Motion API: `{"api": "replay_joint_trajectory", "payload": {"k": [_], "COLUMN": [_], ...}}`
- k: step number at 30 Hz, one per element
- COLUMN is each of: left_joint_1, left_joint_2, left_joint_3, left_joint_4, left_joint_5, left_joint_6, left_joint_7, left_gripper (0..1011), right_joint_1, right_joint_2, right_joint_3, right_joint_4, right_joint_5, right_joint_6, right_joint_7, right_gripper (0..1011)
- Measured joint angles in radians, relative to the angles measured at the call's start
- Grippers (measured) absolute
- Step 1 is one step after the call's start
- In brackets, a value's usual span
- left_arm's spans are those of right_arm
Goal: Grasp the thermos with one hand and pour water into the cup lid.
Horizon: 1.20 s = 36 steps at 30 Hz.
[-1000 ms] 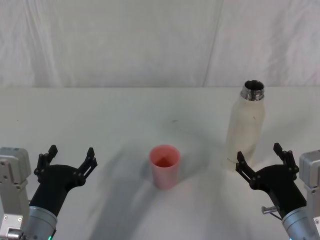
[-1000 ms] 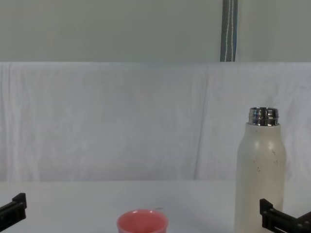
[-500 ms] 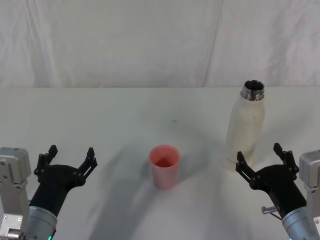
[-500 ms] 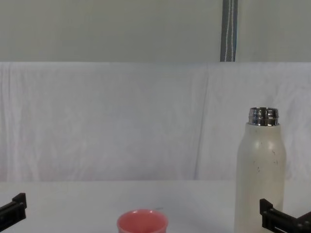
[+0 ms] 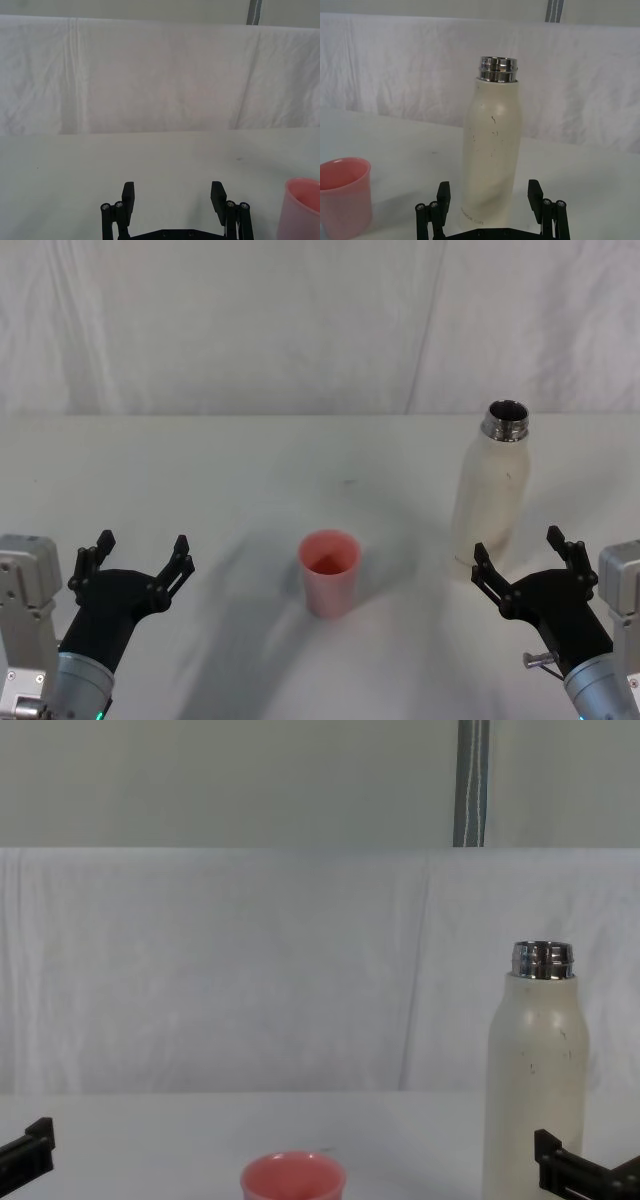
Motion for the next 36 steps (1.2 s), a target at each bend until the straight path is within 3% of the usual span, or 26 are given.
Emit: {"api": "replay_joint_trajectory", "payload": {"k": [36], "left_joint_1": [0.0], "left_joint_2": [0.0], "left_joint_3": [0.0], "left_joint_4": [0.0], "left_joint_5": [0.0], "left_joint_6": [0.0], "left_joint_7": [0.0], "left_gripper": [1001], "right_joint_1": [0.0], "right_joint_2": [0.0], "right_joint_3": [0.0], "right_joint_4": [0.0], "right_joint_5": [0.0], "right_joint_6": [0.0], "right_joint_7": [0.0], "right_gripper": [1001]}}
